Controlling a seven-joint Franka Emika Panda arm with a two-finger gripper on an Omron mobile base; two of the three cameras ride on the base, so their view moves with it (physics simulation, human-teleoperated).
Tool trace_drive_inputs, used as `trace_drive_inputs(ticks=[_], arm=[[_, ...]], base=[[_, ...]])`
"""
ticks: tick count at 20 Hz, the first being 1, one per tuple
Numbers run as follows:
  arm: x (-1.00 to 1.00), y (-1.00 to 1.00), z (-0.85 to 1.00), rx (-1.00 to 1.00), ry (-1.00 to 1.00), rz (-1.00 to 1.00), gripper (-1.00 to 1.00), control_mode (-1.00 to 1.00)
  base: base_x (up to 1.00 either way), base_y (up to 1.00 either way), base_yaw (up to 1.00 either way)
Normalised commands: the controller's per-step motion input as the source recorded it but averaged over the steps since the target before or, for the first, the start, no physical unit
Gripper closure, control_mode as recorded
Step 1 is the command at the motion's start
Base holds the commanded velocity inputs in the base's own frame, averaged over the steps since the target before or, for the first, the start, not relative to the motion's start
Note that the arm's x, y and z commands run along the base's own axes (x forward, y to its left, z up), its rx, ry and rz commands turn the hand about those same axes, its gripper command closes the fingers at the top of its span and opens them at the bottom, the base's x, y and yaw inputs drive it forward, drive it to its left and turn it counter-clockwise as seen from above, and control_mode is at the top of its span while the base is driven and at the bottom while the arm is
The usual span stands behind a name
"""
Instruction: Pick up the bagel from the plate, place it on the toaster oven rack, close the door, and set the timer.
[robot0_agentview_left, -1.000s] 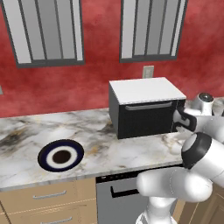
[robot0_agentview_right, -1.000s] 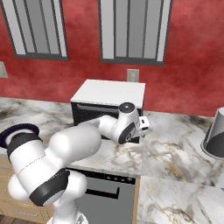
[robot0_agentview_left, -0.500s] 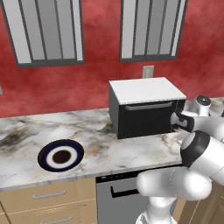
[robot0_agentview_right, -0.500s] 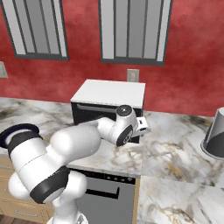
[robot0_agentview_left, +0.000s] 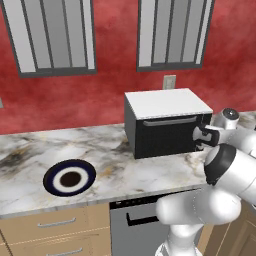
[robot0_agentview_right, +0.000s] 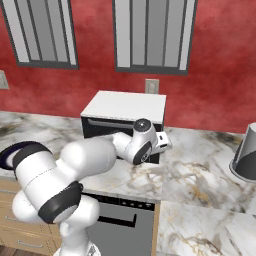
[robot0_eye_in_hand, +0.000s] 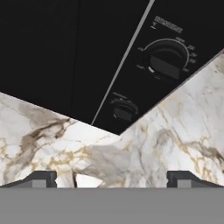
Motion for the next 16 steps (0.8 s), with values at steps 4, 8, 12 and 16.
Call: trace_drive_inputs(ticks=[4, 8, 12, 16], arm=[[0.03, 0.07, 0.0, 0.0, -0.08, 0.0, -1.0, -1.0], [0.18, 0.1, -0.04, 0.0, -0.02, -0.04, -1.0, -1.0], [0.2, 0.02, -0.02, 0.0, 0.0, -0.05, -1.0, -1.0], [0.16, 0.0, -0.03, -0.01, 0.0, -0.05, -1.0, -1.0]], base=[[0.0, 0.0, 0.0], [0.0, 0.0, 0.0], [0.0, 0.0, 0.0], [0.0, 0.0, 0.0]])
